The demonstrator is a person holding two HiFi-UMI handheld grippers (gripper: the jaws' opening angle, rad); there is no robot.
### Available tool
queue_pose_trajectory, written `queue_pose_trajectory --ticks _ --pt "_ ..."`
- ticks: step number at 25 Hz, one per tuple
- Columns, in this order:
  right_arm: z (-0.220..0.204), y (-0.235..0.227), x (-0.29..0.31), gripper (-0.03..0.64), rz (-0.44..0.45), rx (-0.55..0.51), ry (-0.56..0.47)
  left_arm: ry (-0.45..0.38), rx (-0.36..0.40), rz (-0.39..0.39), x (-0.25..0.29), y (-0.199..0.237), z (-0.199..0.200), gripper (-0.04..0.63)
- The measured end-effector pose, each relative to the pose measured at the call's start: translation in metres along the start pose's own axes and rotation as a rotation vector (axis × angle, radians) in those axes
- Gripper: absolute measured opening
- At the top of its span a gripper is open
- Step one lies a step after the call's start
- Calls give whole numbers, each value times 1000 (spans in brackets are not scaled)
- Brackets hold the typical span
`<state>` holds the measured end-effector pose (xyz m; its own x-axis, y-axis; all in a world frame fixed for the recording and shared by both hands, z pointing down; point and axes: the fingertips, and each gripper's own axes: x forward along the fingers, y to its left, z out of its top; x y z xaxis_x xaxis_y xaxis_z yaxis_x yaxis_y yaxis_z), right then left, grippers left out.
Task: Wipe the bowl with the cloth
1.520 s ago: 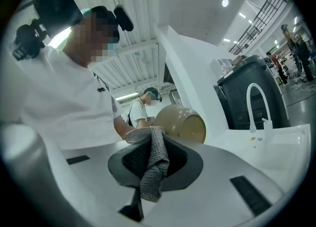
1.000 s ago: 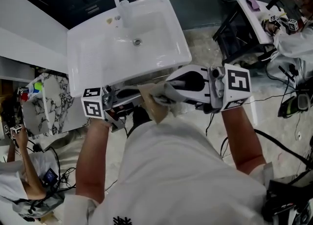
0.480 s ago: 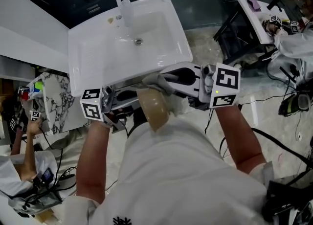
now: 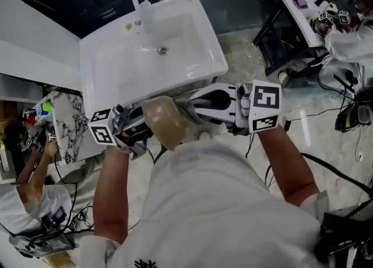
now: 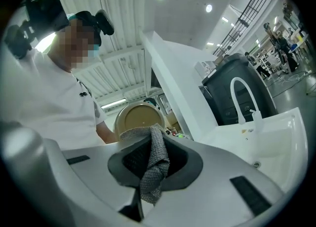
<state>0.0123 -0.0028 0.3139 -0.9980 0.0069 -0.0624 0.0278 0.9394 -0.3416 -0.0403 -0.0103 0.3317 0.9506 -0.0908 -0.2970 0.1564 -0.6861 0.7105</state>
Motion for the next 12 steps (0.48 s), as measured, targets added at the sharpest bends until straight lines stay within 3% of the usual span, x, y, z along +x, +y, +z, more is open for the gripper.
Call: queue_pose_trajectory --ticks 12 --pt "18 36 -6 35 160 -11 -77 3 -20 11 -12 5 -4 18"
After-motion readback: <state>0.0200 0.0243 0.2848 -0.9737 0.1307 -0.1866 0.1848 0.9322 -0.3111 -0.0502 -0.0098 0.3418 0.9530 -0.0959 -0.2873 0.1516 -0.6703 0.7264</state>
